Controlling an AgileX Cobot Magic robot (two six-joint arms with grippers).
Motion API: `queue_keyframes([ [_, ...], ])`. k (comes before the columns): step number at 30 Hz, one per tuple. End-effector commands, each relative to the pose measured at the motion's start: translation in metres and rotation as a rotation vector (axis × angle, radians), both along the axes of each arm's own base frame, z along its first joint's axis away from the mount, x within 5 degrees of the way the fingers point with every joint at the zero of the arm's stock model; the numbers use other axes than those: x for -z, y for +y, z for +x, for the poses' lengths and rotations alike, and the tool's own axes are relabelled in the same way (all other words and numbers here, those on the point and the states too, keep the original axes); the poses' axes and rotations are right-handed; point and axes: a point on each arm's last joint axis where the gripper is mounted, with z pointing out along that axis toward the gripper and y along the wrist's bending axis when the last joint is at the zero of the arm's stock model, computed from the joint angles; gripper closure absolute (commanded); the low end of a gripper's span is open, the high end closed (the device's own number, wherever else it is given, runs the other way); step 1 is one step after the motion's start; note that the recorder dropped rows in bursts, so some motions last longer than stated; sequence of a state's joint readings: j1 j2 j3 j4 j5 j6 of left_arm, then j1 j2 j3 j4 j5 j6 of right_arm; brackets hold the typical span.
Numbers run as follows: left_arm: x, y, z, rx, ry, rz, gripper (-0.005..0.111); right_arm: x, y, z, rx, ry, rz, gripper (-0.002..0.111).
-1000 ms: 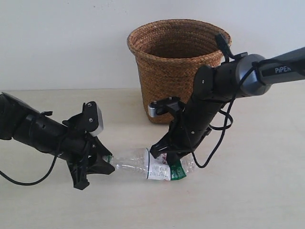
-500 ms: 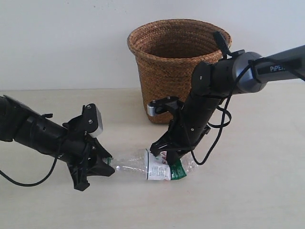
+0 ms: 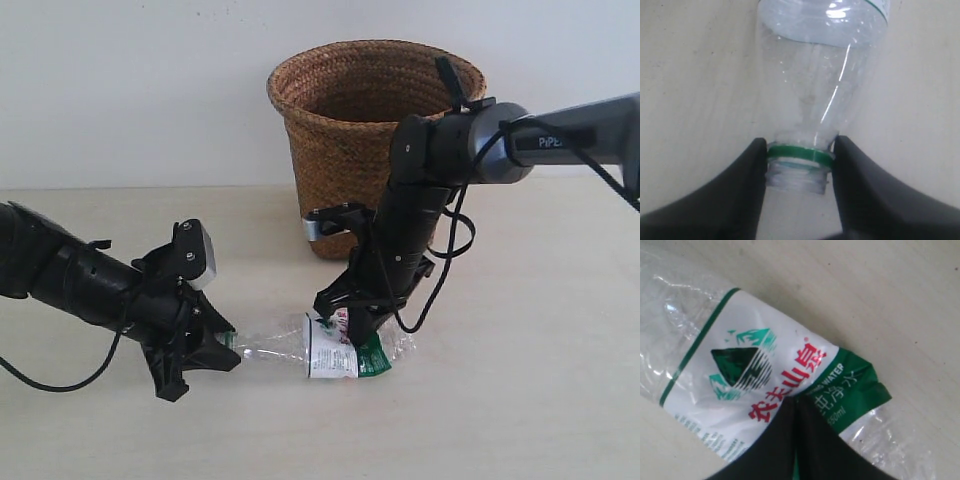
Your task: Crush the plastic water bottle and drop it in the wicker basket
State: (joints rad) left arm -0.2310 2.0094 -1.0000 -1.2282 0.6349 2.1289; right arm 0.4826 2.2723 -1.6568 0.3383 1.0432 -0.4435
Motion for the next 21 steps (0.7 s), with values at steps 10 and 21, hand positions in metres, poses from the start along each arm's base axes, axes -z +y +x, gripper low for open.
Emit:
queue_keyframes([
  [10, 0.009, -0.004, -0.001, 0.001, 0.017, 0.006, 0.103, -0.038, 0.003, -0.013, -0.039, -0.067, 0.051, 0.108],
  [21, 0.009, -0.004, -0.001, 0.002, 0.016, 0.008, 0.103, -0.062, 0.009, -0.015, -0.048, -0.117, 0.165, 0.108],
])
